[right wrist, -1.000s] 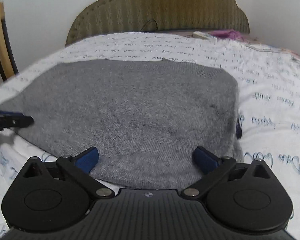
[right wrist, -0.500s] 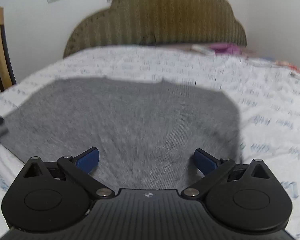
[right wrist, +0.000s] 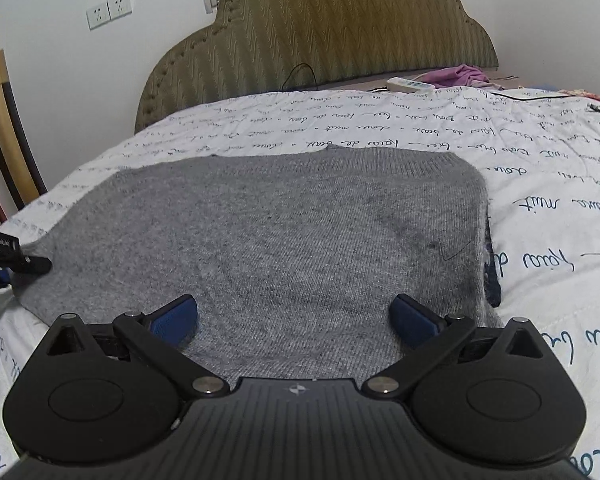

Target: Fold small clothes

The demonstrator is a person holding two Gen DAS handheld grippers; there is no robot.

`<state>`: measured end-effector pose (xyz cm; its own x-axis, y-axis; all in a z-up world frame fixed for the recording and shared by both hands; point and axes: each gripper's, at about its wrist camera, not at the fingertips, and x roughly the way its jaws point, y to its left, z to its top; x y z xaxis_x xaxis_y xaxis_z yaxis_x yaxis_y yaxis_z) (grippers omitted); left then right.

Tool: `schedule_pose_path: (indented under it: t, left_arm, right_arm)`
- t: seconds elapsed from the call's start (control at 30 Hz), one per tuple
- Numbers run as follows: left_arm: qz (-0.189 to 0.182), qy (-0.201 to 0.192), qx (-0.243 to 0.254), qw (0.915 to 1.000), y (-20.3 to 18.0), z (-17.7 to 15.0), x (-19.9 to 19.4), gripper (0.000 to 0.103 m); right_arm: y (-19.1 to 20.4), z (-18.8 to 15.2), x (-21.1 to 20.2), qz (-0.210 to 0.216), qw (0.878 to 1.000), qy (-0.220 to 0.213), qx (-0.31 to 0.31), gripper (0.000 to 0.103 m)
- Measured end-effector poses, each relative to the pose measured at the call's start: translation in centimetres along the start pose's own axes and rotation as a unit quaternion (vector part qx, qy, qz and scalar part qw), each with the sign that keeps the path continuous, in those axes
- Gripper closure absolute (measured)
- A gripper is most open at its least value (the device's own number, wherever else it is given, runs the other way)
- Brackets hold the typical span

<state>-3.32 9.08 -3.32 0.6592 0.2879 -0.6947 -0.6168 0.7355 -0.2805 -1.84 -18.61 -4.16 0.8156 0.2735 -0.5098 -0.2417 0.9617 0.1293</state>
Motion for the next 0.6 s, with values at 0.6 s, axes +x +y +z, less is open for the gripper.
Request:
schedule_pose_path:
  t: [0.6]
  left_arm:
    - [-0.043,-0.067,0.101,0.9917,-5.2,-1.6,-2.9,0.094]
  right_arm:
    - [-0.9,-0.1,-0.2,0.021,0.999,-0.004,0.027,0.001]
